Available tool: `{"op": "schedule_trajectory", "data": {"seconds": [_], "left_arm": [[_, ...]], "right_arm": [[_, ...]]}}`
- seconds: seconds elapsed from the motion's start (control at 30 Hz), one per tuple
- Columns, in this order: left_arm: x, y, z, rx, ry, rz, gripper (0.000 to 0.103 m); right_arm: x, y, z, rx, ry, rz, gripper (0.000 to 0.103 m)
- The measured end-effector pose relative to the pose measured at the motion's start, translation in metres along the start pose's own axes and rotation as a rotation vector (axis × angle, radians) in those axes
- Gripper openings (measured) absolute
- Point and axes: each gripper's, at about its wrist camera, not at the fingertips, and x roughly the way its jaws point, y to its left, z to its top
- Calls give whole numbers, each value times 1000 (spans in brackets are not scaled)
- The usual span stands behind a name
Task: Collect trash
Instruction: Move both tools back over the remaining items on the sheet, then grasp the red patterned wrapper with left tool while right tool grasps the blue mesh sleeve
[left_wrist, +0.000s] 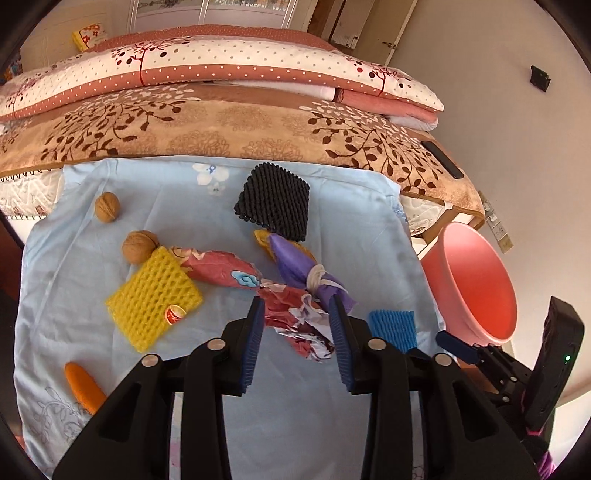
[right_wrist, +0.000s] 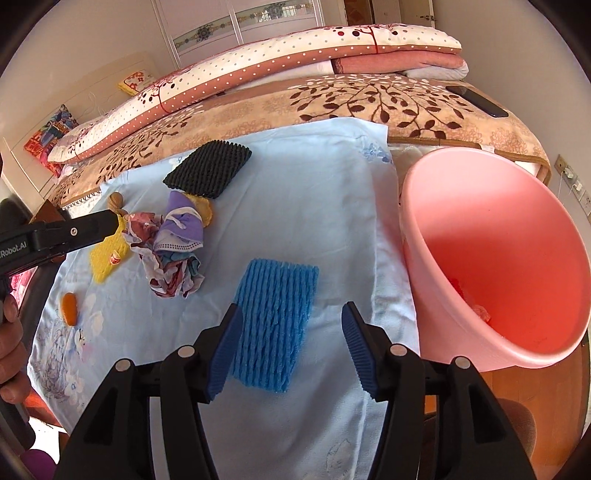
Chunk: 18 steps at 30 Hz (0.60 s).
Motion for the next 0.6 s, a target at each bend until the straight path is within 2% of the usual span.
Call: {"op": "schedule_trajectory", "data": {"seconds": [0.03,0.33,0.5,0.53,0.6], "left_arm": [[0,-3,0,-12,1,-4,45],[25,-12,-6,-114,75,42,45],[30,-11,-9,-125,59,43,45],[30,-11,-9,-123,55,40,44],[30,-11,-10,-113,49,35,31]], "right_arm": [[1,1,0,-1,1,2,55],[10,2,1,-11,15,4,57],[17,4,-3,-23,31,0,57],[18,5,-2,-26,31,-1,57],[18,6,-2,-28,32,-3,57]]}}
